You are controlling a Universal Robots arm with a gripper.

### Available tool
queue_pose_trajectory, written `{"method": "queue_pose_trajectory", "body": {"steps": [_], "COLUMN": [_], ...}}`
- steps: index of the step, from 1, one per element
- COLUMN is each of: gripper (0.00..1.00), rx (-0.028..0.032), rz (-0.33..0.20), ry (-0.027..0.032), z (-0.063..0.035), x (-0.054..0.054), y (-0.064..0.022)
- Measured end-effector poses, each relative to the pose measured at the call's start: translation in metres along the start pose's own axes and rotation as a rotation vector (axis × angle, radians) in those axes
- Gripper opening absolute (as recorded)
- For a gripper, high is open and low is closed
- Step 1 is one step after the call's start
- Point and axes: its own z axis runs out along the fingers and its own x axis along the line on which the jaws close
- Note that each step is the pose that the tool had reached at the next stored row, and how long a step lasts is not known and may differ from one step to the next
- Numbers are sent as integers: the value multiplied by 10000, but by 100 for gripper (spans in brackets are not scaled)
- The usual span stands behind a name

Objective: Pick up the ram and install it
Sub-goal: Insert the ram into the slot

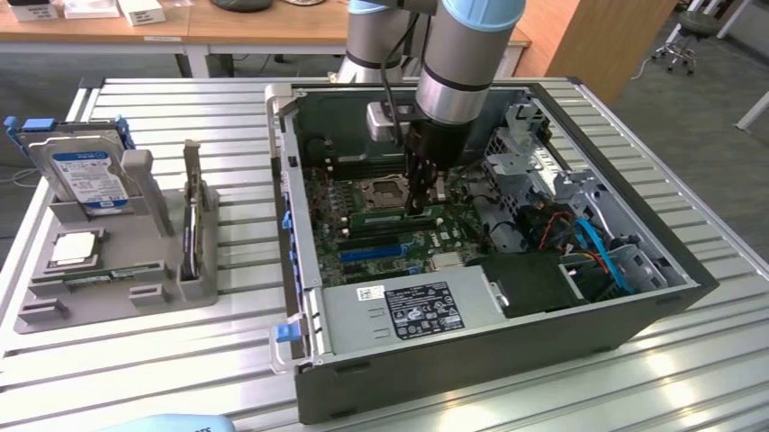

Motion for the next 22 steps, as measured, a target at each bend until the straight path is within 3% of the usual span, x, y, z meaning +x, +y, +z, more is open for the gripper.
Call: {"method": "queue_pose_trajectory", "body": {"steps": [22], "gripper": [12], "rx": [2], "rz": [-1], "ry": [2], "z": [12], "x": [13], "y": [-10]}}
